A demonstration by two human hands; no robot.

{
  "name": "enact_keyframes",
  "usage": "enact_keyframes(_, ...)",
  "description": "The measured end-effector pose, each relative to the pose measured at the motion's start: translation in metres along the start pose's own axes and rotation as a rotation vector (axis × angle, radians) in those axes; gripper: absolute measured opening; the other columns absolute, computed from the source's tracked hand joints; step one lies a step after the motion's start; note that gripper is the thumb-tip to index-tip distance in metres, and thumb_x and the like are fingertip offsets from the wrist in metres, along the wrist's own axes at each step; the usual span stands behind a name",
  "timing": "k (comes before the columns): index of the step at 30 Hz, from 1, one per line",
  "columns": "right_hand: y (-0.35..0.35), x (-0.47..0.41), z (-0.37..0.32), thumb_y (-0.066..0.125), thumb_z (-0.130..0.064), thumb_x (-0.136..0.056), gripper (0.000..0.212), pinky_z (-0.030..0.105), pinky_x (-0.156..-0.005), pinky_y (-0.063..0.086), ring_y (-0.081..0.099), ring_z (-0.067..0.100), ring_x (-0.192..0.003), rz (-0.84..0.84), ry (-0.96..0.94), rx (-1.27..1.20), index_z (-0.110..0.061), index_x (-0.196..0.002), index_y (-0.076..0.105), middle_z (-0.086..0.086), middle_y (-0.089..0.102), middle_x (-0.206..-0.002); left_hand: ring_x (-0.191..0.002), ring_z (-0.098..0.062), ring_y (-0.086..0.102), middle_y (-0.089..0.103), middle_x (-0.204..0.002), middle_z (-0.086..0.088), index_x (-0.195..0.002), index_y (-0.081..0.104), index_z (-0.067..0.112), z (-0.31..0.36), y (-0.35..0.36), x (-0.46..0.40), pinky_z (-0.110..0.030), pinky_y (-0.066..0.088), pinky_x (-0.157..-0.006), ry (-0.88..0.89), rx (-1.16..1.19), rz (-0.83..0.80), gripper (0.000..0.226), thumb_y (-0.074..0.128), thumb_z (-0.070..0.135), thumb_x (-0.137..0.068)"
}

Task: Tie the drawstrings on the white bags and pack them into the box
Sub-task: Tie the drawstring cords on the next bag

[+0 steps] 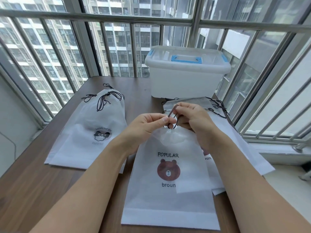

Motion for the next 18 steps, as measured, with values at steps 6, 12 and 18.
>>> enact_keyframes(6,-0.0053,0.0033,-0.0031,0.056,-0.007,-0.098,0.03,0.017,-0.041,0.016,0.019,0.008,-0.043,-0.037,-0.037,0.113,-0.013,-0.069,0.054,-0.006,0.029,-0.051,-0.084,-0.004,0.064,0.071,-0.087,0.003,-0.093,0.077,0.015,0.0004,-0.0011,0.002,-0.018,0.043,-0.081,-0.028,-0.031,0.023,0.021,0.058,0.021,-0.097)
enact_keyframes(12,-0.0072,-0.0002,-0.0002,0.047,-0.03,-0.106,0.044,0.024,-0.045,0.007,0.011,0.009,-0.043,-0.037,-0.021,-0.01,-0.017,-0.065,0.041,-0.001,0.012,-0.059,-0.082,-0.005,0.064,0.071,-0.087,0.003,-0.091,0.078,0.018,-0.0002,0.0007,0.0013,-0.022,0.043,-0.081,-0.054,-0.04,0.019,0.02,0.059,0.023,-0.096)
enact_keyframes(18,-0.0047,-0.0001,0.0019,0.046,-0.034,-0.106,0.036,0.015,-0.041,0.012,0.016,0.004,-0.043,-0.007,0.044,-0.212,-0.016,-0.075,0.05,-0.002,0.017,-0.062,-0.087,-0.004,0.065,0.073,-0.088,0.003,-0.09,0.079,0.019,0.0012,0.0007,0.0016,-0.017,0.044,-0.085,-0.024,-0.013,0.038,0.019,0.062,0.027,-0.089)
Point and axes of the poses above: each hand's wrist, its own x-axis away from the middle knuckle, its own y-axis out of the palm, z = x × y, the point moved 1 cm from there along -x, towards the middle knuckle
